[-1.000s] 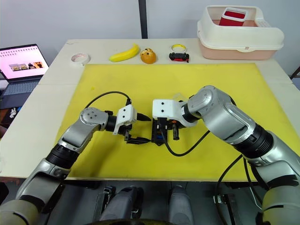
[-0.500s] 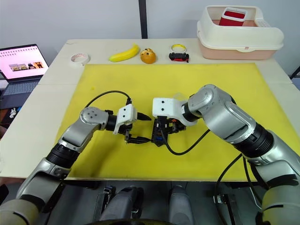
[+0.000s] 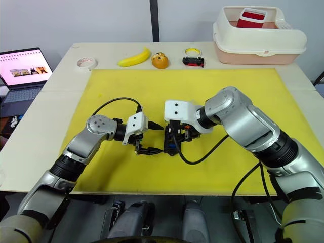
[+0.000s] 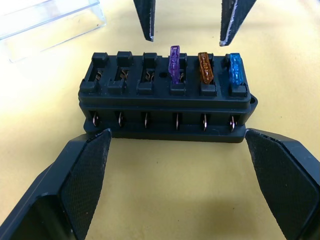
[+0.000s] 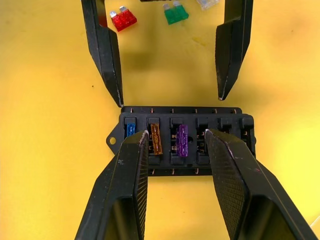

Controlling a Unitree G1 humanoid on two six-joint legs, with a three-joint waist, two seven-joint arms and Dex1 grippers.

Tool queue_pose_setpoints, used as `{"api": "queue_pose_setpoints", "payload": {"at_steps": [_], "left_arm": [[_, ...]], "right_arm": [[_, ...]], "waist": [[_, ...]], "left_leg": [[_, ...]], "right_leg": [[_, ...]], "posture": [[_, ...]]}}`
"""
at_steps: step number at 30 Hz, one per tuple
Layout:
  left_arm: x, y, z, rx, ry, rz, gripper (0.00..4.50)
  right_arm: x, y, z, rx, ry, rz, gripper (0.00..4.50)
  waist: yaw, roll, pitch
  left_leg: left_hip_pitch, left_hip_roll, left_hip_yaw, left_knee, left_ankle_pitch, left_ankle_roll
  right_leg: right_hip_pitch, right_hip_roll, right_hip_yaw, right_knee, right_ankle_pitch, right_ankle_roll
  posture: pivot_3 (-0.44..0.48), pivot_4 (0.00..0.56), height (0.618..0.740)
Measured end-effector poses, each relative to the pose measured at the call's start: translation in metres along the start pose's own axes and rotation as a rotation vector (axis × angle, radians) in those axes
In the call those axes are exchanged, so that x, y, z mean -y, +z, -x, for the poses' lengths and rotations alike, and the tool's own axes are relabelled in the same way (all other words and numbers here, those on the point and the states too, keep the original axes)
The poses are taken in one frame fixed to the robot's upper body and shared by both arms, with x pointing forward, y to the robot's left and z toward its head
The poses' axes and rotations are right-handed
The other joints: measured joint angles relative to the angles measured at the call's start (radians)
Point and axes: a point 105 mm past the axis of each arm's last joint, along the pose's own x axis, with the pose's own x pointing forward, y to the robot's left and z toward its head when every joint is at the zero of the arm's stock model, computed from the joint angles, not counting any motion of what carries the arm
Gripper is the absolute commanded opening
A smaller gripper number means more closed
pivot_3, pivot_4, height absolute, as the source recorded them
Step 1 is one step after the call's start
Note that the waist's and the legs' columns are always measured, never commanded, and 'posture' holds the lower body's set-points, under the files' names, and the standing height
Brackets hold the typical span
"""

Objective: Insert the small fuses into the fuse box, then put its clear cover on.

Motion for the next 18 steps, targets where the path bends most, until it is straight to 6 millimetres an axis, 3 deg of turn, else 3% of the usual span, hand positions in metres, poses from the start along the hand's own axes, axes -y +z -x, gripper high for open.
{"api": "queue_pose_setpoints", "payload": {"at_steps": [8,11,13,18], "left_arm": [[-0.002,0.001,0.001,-0.002,0.003,-0.005,4.5],[-0.002,-0.001,0.002,-0.008,0.008,-0.001,4.5],[-0.003,-0.001,0.004,-0.012,0.013,-0.001,4.5],[-0.004,-0.001,0.004,-0.011,0.018,0.0,4.5]], "right_arm": [[0.011,0.012,0.01,0.145,-0.094,0.025,1.91],[0.007,0.002,0.003,0.182,-0.099,0.01,1.07],[0.004,-0.004,-0.001,0.208,-0.099,-0.005,0.11],[0.001,-0.003,-0.004,0.293,-0.121,-0.037,0.02]], "waist": [[0.001,0.0,0.0],[0.002,0.0,0.0],[0.001,0.0,0.0],[0.0,0.0,0.0]], "left_leg": [[0.0,0.0,0.0,0.0,0.0,0.0],[0.0,0.0,0.0,0.0,0.0,0.0],[0.0,0.0,0.0,0.0,0.0,0.0],[0.0,0.0,0.0,0.0,0.0,0.0]], "right_leg": [[0.0,0.0,0.0,0.0,0.0,0.0],[0.001,0.0,0.0,0.0,0.0,0.0],[0.0,0.0,0.0,0.0,0.0,0.0],[0.0,0.0,0.0,0.0,0.0,0.0]], "posture": [[0.0,0.15,0.74],[0.0,0.15,0.74],[0.0,0.15,0.74],[0.0,0.15,0.74]]}}
